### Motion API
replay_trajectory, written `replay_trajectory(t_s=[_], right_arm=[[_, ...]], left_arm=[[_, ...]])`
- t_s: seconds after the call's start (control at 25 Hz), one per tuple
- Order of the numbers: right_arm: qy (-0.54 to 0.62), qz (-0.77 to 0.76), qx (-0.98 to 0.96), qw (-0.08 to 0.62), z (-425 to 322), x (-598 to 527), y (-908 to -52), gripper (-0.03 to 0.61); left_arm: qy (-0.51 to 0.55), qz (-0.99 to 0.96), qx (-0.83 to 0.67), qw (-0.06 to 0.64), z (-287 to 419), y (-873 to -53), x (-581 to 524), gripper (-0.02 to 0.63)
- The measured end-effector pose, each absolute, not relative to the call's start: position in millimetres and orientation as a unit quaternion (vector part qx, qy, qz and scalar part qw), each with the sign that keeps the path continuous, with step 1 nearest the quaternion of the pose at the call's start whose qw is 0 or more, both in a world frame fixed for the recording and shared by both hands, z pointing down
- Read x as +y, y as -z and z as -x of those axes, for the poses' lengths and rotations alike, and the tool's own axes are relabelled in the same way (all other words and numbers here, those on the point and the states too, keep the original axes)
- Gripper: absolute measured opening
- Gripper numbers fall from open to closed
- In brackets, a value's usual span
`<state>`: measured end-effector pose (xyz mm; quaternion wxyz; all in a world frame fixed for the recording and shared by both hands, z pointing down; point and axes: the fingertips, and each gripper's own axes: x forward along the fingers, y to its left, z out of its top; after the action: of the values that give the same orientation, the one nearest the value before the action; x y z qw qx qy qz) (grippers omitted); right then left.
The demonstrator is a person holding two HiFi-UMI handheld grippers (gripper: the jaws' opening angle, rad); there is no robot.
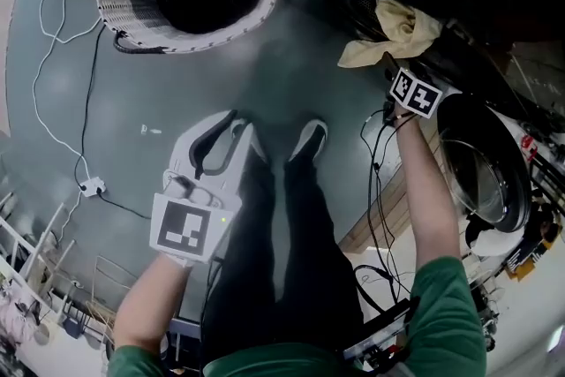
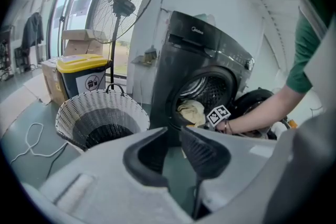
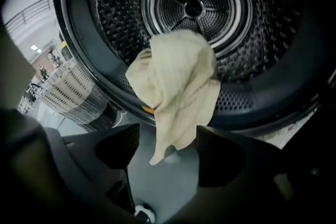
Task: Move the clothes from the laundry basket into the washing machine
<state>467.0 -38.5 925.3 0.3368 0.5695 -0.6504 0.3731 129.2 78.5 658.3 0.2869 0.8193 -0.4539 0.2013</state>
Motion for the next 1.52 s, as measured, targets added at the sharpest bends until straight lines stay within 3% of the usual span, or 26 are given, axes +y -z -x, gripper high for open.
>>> replay_trajectory(t_s=[0.24,0.28,0.36,0.4,0.48,0.64,0.84,0.92,1.0,1.4,1.52], right_arm=[[-0.411,-0.573,-0.623,0.34,-462.6,-45.0,-978.5,0.317],[-0.409,-0.573,-0.623,0.342,-462.9,-49.3,-979.3,0.283],[-0.4,-0.578,-0.626,0.339,-464.5,-58.6,-969.0,0.067],[-0.395,-0.578,-0.632,0.332,-463.2,-62.6,-959.8,0.02],[-0.384,-0.573,-0.65,0.319,-456.5,-68.5,-938.1,0.015],[-0.323,-0.575,-0.694,0.288,-449.8,-100.2,-877.0,0.015],[-0.265,-0.632,-0.701,0.198,-466.3,-158.4,-807.1,0.037],[-0.275,-0.623,-0.701,0.213,-465.5,-157.1,-817.1,0.187],[-0.295,-0.613,-0.691,0.244,-466.1,-140.5,-839.1,0.248],[-0.35,-0.621,-0.64,0.285,-456.9,-48.9,-918.4,0.255],[-0.4,-0.593,-0.631,0.3,-441.2,-27.9,-970.0,0.292]], left_arm=[[-0.21,-0.815,-0.462,0.28,-119.7,-670.0,81.0,0.071],[-0.215,-0.816,-0.458,0.28,-121.3,-672.2,81.0,0.071],[-0.219,-0.817,-0.454,0.281,-125.6,-673.0,79.1,0.071],[-0.218,-0.817,-0.454,0.281,-127.9,-671.0,77.6,0.071],[-0.213,-0.819,-0.453,0.28,-133.2,-664.5,74.1,0.071],[-0.2,-0.827,-0.448,0.275,-147.7,-649.2,63.5,0.071],[-0.194,-0.826,-0.452,0.277,-150.5,-638.6,56.9,0.071],[-0.195,-0.823,-0.455,0.278,-147.8,-639.1,59.2,0.071],[-0.199,-0.821,-0.455,0.282,-143.8,-641.7,63.3,0.071],[-0.203,-0.817,-0.455,0.291,-133.8,-658.4,73.4,0.071],[-0.206,-0.817,-0.454,0.289,-126.7,-668.2,78.1,0.071]])
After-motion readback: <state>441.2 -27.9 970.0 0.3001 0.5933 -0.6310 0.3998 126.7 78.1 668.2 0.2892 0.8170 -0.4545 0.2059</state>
